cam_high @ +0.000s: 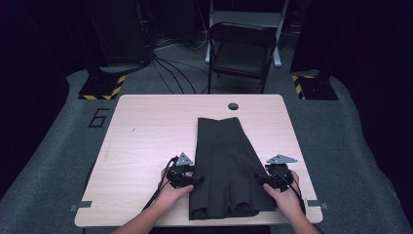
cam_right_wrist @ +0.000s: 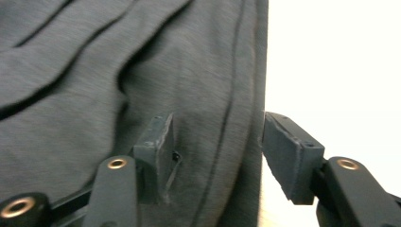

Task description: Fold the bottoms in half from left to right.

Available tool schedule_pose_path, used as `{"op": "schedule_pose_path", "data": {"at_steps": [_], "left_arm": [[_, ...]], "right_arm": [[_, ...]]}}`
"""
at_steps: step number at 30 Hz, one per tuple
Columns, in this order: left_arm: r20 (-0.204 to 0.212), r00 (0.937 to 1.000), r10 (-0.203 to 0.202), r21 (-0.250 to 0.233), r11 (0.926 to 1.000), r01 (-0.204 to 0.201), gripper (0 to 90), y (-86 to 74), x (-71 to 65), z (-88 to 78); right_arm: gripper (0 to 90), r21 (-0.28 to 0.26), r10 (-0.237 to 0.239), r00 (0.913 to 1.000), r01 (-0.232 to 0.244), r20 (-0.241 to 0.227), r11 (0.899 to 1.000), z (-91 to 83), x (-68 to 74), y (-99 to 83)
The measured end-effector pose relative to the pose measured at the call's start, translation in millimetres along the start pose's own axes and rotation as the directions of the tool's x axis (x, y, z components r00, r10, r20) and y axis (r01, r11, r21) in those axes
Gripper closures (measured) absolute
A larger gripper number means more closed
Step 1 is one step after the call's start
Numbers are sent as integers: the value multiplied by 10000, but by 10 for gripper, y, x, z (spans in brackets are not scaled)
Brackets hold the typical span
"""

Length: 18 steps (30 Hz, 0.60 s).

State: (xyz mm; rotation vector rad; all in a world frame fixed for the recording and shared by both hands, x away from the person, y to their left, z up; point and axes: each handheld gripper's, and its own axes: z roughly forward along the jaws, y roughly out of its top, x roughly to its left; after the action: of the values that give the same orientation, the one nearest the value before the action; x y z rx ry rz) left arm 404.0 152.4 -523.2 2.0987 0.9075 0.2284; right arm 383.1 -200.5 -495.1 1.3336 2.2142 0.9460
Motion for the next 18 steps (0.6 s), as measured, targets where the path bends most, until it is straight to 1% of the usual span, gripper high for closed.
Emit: {"op": "schedule_pose_path", "data": {"at_steps": [1,2,3,4,6,9,10,13,14,16,18], "left_arm": [[31,10000,35,7,10000,-35,406,0,2,-1],[-26,10000,17,-73,10000,-17,412,-5,-3,5],[-57,10000,6,-111,9999,-7,421,-7,-5,8],[-14,10000,27,-118,9999,-27,421,-8,-2,8],[-10,10000,42,-134,9999,-42,423,-13,-1,7],[-55,10000,50,-267,9996,-52,424,-23,-6,13],[-95,9999,42,-318,9995,-45,428,-27,-9,16],[-173,9998,49,-320,9995,-55,437,-31,-19,17],[-188,9998,24,-397,9992,-32,442,-36,-22,20],[-291,9996,7,-488,9988,-22,454,-44,-27,21],[-348,9994,-67,-485,9988,50,487,-49,-43,20]], "right_arm": [[425,0,0,10000,0,0,10000,0,0,0],[411,63,60,10000,-61,4,10000,10,-23,-13],[406,39,486,9988,-486,-108,9988,32,-53,-34],[406,39,486,9988,-486,-108,9988,32,-53,-34],[403,20,522,9983,-521,-274,9986,54,-84,-63],[402,105,539,9982,-536,-268,9985,69,-77,-79],[398,148,472,9985,-468,-269,9988,87,-80,-93],[389,168,420,9989,-416,-219,9990,107,-82,-103],[381,192,484,9986,-480,-210,9987,117,-82,-109],[368,197,455,9987,-450,-212,9988,136,-98,-122],[372,361,523,9983,-514,-259,9980,149,-98,-131]]}}
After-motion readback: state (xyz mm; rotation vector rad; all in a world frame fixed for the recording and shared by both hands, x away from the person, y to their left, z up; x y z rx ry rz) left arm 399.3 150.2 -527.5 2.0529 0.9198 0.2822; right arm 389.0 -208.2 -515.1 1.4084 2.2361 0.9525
